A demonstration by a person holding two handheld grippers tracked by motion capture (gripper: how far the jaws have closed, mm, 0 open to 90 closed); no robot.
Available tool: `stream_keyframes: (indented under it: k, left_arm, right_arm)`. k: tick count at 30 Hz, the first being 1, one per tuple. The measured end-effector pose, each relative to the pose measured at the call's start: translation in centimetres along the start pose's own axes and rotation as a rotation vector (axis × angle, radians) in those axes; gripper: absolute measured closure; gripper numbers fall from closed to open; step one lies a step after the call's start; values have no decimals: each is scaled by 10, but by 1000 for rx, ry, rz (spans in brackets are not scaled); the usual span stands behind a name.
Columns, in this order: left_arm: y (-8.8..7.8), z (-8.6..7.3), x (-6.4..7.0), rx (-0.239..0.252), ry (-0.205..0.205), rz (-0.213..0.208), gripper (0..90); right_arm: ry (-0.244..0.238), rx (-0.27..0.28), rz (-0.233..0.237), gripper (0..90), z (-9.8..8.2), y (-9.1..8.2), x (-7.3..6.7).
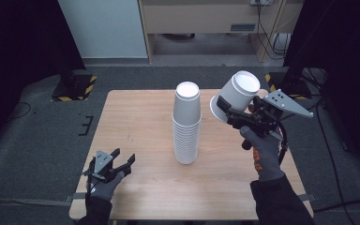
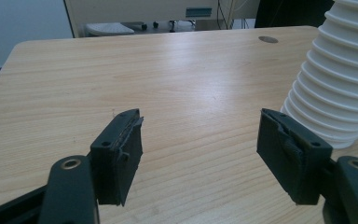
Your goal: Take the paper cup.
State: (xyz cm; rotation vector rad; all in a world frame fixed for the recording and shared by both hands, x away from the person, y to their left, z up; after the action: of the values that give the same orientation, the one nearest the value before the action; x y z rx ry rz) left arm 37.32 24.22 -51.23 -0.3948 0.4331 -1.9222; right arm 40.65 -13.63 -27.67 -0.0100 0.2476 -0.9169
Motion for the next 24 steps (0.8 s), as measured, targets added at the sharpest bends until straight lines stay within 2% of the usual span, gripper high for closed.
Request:
stream_keyframes:
  k: [12,24]
  left_arm:
    - [1,1,8,-1,13,-21,300]
    - [2,4,19,6,26,-44,303]
  right_arm:
    - [76,-39,-3,150,-40,-14,20]
    - [161,-62,-11,150,-71,-22,41]
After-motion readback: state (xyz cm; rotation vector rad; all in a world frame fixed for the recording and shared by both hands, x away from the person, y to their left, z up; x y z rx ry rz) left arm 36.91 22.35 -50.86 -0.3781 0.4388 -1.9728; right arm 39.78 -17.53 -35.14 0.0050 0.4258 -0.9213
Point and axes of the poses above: each handheld gripper's, and its own axes: y roughly forward along the jaws, z roughly out of its top, x roughly to its right, the point moved 6 cm from there along y, roughly forward along the jaws, and after that the axes turned 7 degrees about -x, right-handed, at the moved point
